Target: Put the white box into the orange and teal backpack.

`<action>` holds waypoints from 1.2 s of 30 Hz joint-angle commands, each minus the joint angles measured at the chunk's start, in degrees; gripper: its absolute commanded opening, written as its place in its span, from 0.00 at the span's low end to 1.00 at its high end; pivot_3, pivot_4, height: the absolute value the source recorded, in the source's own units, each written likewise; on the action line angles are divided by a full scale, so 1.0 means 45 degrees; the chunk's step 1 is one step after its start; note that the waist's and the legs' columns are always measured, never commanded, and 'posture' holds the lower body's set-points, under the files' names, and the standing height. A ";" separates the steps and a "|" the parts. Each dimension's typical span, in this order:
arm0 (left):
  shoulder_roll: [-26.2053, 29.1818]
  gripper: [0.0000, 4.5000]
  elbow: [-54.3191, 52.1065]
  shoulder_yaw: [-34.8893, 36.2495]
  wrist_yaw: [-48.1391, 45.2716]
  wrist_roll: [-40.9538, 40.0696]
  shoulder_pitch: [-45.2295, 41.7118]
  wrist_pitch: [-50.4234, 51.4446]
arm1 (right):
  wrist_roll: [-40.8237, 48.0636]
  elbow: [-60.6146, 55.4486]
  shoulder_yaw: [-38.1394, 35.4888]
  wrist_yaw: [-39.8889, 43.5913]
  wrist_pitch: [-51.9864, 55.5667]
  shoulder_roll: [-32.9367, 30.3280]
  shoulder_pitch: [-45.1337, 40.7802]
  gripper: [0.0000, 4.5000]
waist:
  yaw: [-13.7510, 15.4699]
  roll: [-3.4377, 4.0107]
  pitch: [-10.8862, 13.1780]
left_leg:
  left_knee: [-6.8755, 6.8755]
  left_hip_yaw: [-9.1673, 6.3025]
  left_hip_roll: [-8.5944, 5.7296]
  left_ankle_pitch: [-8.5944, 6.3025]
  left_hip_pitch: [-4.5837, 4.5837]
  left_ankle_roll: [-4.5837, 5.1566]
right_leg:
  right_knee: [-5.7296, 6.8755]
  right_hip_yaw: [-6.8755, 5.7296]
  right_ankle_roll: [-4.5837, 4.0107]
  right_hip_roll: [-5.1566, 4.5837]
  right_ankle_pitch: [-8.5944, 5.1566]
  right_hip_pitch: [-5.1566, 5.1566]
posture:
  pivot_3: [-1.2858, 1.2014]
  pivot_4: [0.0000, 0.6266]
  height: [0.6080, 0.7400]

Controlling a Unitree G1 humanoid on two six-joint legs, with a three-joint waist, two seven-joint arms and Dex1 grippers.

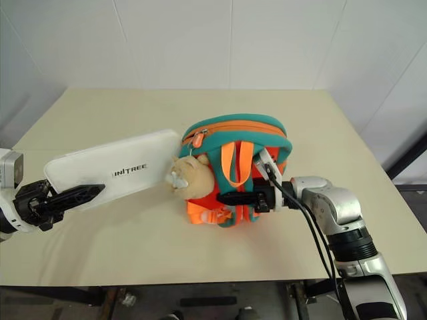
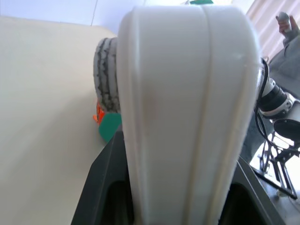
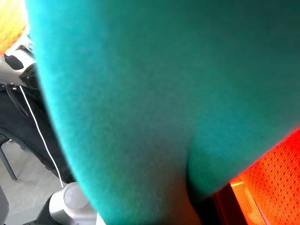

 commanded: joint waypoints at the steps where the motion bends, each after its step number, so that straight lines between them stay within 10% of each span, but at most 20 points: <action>1: 0.0102 0.29 0.0089 -0.1628 -0.0789 0.1231 -0.1143 -0.1994 | -0.0103 -0.0337 0.0110 0.0093 -0.0076 0.0138 -0.0048 0.00 | 0.0078 0.0000 0.0000 | 0.0003 -0.0001 0.0000 0.0000 0.0001 0.0000 | 0.0002 -0.0001 0.0000 0.0002 0.0000 0.0001 | 0.52 0.24 1.00; 15: 0.0089 0.29 0.3390 -0.6913 -0.3710 0.5708 -0.6221 -0.6515 | -0.0274 -0.0498 0.0177 0.0406 -0.0007 0.0177 -0.0434 0.00 | 0.0202 0.0001 0.0000 | 0.0015 0.0004 0.0003 -0.0001 0.0000 0.0002 | 0.0010 -0.0001 0.0012 0.0013 -0.0004 0.0004 | 0.52 0.24 1.00; 26: -0.3788 0.29 0.4416 -1.0711 -0.2197 0.8357 -0.9197 -0.5652 | -0.0542 -0.0425 0.0242 0.0417 -0.0262 0.0385 -0.0728 0.00 | 0.0192 0.0004 0.0001 | 0.0085 -0.0007 -0.0002 -0.0005 -0.0007 0.0012 | 0.0081 0.0006 0.0030 0.0015 -0.0014 0.0015 | 0.52 0.24 1.00; 32: -0.5576 0.29 0.5978 -1.0225 -0.0960 0.8871 -0.9639 -0.6112 | -0.0520 -0.0645 0.0088 0.0062 -0.0283 0.0542 -0.0687 0.00 | 0.0370 0.0019 0.0003 | 0.0113 -0.0017 -0.0006 -0.0003 -0.0004 0.0008 | 0.0118 0.0006 0.0035 0.0016 -0.0032 0.0018 | 0.52 0.24 1.00; 36: -0.5481 0.57 0.5834 -0.9725 -0.1058 0.8629 -0.9379 -0.5903 | -0.0497 -0.1018 -0.0032 -0.0048 -0.0173 0.0512 -0.0431 0.00 | 0.0389 0.0020 0.0004 | 0.0157 -0.0019 -0.0009 -0.0011 -0.0013 0.0022 | 0.0116 0.0008 0.0048 0.0015 -0.0024 0.0035 | 0.52 0.24 1.00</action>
